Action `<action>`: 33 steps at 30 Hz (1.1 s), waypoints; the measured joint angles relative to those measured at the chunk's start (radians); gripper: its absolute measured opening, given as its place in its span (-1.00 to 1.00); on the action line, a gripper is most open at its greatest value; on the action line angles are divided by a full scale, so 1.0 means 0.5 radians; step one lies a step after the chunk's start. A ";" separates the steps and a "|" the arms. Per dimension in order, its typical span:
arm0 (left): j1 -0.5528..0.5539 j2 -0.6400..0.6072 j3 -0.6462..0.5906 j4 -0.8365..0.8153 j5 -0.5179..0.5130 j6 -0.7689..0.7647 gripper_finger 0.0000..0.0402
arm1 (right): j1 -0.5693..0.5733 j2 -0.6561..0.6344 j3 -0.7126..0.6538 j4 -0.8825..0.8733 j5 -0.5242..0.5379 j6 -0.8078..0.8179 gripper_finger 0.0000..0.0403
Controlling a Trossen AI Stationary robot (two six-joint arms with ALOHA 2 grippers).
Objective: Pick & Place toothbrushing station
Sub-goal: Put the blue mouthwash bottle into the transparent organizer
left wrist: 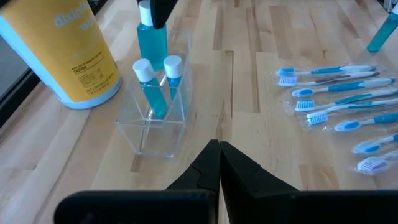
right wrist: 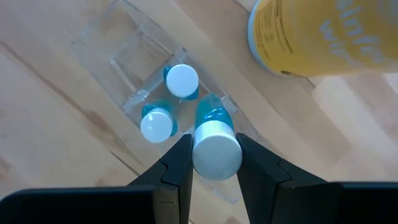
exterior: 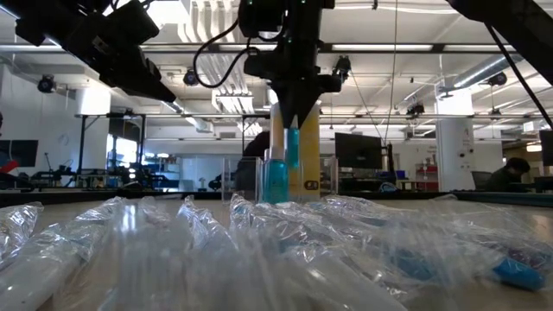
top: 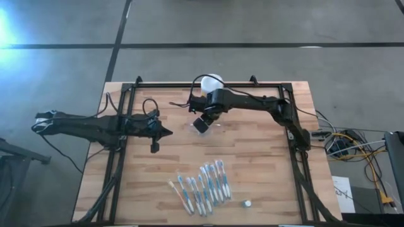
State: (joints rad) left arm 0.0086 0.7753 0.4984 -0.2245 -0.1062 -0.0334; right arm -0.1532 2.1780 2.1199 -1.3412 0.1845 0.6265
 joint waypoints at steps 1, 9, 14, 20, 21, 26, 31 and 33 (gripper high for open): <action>0.001 0.000 0.000 0.000 0.000 0.000 -0.95 | 0.000 0.000 -0.017 0.002 0.000 0.001 -0.55; 0.000 0.000 -0.011 0.006 0.000 0.000 -0.95 | -0.001 0.002 -0.158 0.161 0.000 0.007 -0.55; 0.000 0.000 -0.023 0.009 0.000 0.000 -0.95 | -0.004 0.002 -0.201 0.185 -0.001 0.011 -0.55; 0.000 0.000 -0.023 0.013 0.001 0.000 -0.95 | -0.008 0.002 -0.237 0.197 -0.005 0.006 -0.50; 0.000 0.000 -0.023 0.013 0.000 0.000 -0.95 | -0.012 0.002 -0.244 0.201 -0.005 0.006 -0.50; 0.001 0.000 -0.023 0.013 0.000 -0.001 -0.95 | -0.024 0.002 -0.282 0.263 -0.013 -0.012 -0.49; 0.000 0.000 -0.023 0.013 0.001 -0.004 -0.95 | -0.031 0.002 -0.297 0.302 -0.014 -0.045 -0.44; 0.000 0.000 -0.023 0.013 0.001 -0.005 -0.95 | -0.037 0.002 -0.307 0.315 -0.012 -0.065 -0.41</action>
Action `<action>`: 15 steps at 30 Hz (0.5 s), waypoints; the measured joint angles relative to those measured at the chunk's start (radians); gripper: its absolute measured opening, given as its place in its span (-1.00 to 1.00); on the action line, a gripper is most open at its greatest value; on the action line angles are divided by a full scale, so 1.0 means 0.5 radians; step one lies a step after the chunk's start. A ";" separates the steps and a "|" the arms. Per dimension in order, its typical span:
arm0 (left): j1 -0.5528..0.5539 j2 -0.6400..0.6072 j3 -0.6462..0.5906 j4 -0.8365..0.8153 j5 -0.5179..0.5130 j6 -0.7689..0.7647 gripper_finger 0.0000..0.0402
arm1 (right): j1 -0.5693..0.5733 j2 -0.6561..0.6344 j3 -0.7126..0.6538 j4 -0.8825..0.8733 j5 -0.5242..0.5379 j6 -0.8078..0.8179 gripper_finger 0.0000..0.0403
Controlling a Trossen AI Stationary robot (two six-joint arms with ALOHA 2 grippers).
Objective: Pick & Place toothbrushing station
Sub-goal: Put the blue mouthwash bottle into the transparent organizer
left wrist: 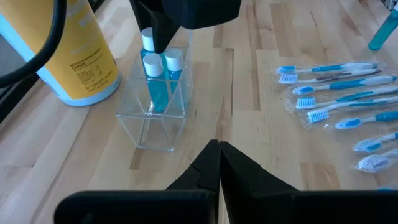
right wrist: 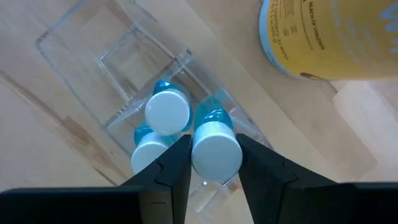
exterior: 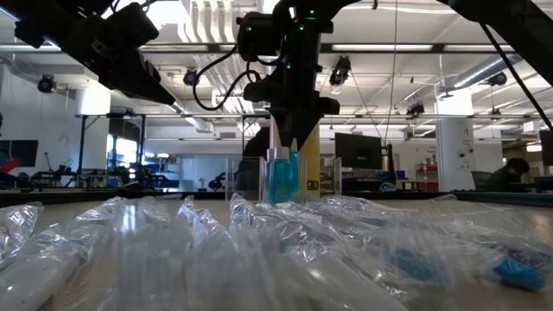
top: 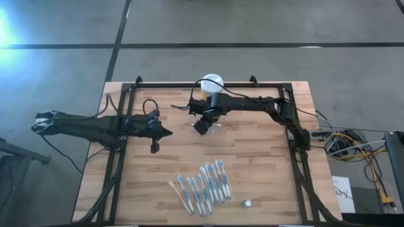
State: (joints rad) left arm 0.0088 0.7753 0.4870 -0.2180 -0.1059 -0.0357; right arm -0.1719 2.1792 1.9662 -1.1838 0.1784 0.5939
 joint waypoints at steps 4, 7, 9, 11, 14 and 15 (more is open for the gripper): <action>0.000 0.000 0.000 -0.004 0.000 -0.002 -0.95 | -0.011 0.000 -0.023 0.016 0.003 -0.007 -0.35; 0.000 0.000 0.000 -0.013 0.000 -0.004 -0.95 | -0.016 0.000 -0.023 0.020 0.005 -0.007 -0.30; 0.000 0.000 0.000 -0.015 0.000 -0.004 -0.95 | -0.018 0.000 -0.017 0.018 0.006 -0.011 -0.26; 0.000 0.000 0.000 -0.015 0.000 -0.004 -0.95 | -0.018 -0.006 0.007 0.016 0.006 -0.032 -0.23; 0.000 0.000 0.000 -0.015 0.001 -0.004 -0.95 | -0.018 -0.036 0.052 -0.013 0.002 -0.050 -0.20; 0.000 0.000 0.000 -0.016 0.001 -0.004 -0.95 | -0.017 -0.047 0.077 -0.054 0.000 -0.051 -0.18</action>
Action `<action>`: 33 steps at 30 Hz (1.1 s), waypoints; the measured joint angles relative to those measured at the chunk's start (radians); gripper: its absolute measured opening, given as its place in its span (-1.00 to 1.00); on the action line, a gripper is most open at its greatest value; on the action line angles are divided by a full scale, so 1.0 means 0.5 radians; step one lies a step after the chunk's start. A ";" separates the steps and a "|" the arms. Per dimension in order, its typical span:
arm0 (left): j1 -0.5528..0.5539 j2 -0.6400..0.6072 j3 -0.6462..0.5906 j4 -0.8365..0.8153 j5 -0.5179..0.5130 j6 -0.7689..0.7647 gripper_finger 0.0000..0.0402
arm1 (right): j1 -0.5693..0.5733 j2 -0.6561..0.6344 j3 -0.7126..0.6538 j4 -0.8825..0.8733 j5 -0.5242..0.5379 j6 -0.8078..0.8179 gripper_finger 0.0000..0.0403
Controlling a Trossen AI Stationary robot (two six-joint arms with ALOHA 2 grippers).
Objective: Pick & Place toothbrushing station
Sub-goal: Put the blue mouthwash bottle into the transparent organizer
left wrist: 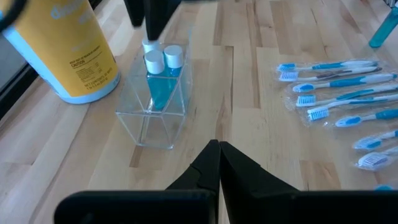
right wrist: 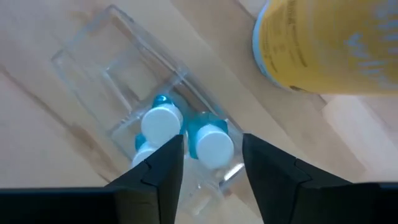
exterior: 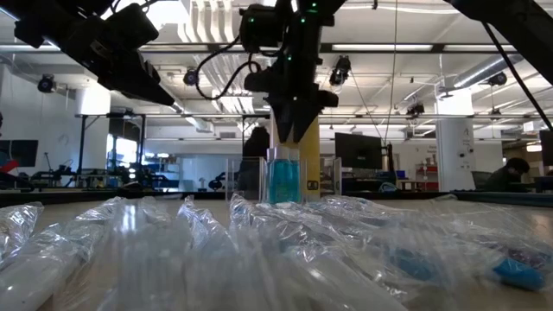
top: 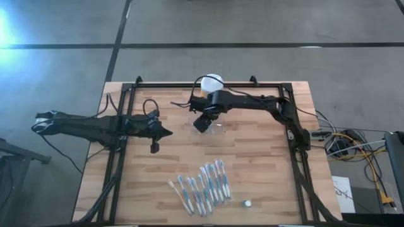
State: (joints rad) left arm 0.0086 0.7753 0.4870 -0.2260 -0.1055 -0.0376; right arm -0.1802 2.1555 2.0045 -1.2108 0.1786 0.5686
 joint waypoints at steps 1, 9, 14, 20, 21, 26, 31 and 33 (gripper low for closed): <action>0.000 0.000 0.000 0.000 0.000 0.000 -0.95 | 0.001 -0.011 0.029 -0.051 0.000 0.000 -0.17; 0.000 0.000 0.000 -0.001 0.000 0.000 -0.95 | 0.039 -0.250 0.232 -0.516 0.015 -0.008 -0.14; 0.000 0.000 0.000 -0.030 0.001 0.000 -0.95 | 0.242 -0.580 0.201 -0.666 0.015 0.062 -0.20; 0.000 0.000 0.000 -0.052 0.001 -0.013 -0.95 | 0.719 -0.939 0.048 -0.663 0.073 0.551 -0.28; 0.000 0.000 0.000 -0.051 0.001 -0.014 -0.95 | 0.817 -0.982 0.018 -0.661 0.098 0.634 -0.29; 0.000 -0.001 0.000 -0.047 0.001 -0.032 -0.95 | 1.339 -1.061 -0.121 -0.640 0.387 1.136 -0.37; 0.000 -0.001 0.000 -0.042 0.001 -0.082 -0.95 | 1.703 -0.999 -0.246 -0.595 0.480 1.563 -0.45; 0.000 -0.001 0.000 -0.039 0.001 -0.086 -0.95 | 1.782 -0.945 -0.289 -0.549 0.466 1.660 -0.50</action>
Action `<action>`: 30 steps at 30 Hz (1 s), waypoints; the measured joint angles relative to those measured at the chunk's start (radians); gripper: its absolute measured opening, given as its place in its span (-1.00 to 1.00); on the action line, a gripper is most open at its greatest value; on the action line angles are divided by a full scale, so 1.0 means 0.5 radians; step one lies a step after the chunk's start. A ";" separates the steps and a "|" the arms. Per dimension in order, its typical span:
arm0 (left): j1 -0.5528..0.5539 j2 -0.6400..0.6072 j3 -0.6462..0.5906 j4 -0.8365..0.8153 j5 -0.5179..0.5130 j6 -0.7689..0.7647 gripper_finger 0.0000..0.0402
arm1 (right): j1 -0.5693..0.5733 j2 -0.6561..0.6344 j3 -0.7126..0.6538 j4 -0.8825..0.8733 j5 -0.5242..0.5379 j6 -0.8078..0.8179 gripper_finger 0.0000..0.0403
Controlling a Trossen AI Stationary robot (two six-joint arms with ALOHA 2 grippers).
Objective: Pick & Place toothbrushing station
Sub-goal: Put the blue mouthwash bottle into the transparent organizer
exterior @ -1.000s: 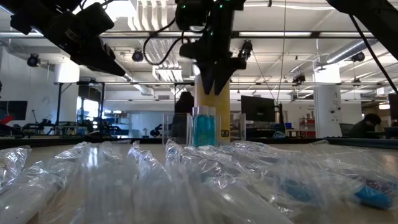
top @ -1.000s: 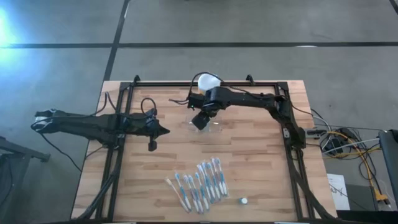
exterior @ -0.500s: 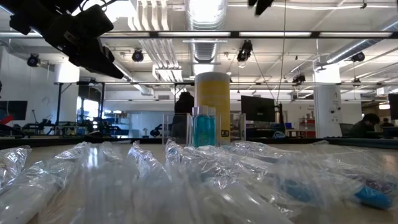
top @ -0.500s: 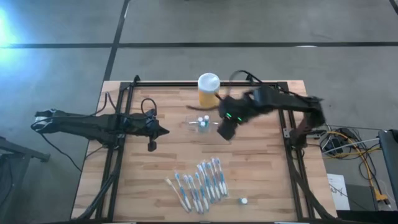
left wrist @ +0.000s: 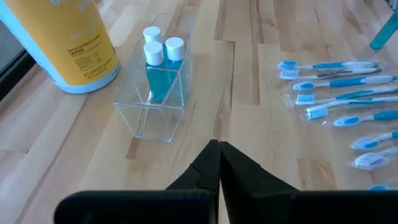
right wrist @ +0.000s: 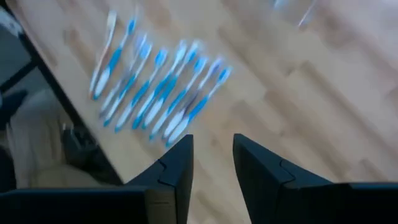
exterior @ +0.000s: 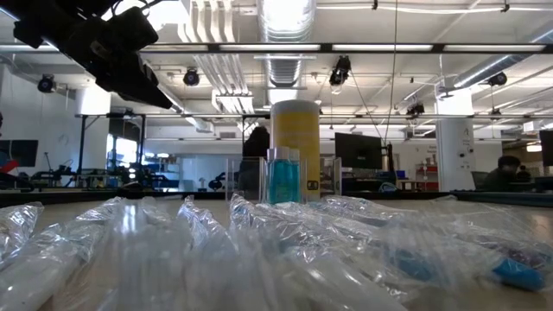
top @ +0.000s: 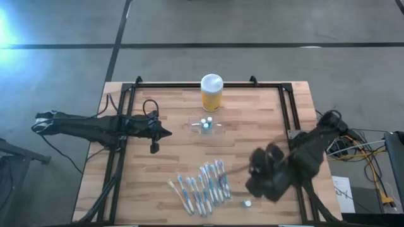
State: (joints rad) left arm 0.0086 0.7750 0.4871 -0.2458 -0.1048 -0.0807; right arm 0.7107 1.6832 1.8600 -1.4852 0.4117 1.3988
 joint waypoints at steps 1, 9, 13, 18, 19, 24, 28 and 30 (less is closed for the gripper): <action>0.000 0.000 0.000 -0.002 0.000 -0.001 -0.95 | 0.029 0.034 -0.022 0.017 -0.006 0.043 -0.52; -0.001 0.000 0.001 -0.002 0.031 -0.013 -0.95 | 0.090 0.307 -0.075 0.141 -0.262 0.233 -0.67; 0.000 0.000 0.001 -0.003 0.038 -0.006 -0.95 | 0.087 0.455 0.013 0.179 -0.373 0.234 -0.58; 0.000 0.000 0.001 -0.005 0.138 0.073 -0.95 | 0.088 0.658 0.209 0.196 -0.410 0.353 -0.29; 0.000 0.000 0.001 -0.005 0.146 0.081 -0.95 | 0.089 0.692 0.255 0.199 -0.414 0.371 -0.22; -0.001 -0.001 0.001 -0.004 0.183 0.101 -0.95 | 0.088 0.891 0.464 0.192 -0.546 0.415 0.09; 0.000 -0.001 0.001 -0.004 0.182 0.101 -0.95 | 0.088 1.013 0.615 0.052 -0.603 0.506 0.23; 0.000 -0.001 0.001 -0.005 0.182 0.102 -0.95 | 0.088 1.049 0.663 -0.046 -0.632 0.550 0.27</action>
State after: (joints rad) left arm 0.0086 0.7746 0.4873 -0.2481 -0.0139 -0.0296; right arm 0.7547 2.2079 2.1914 -1.5081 0.0959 1.6738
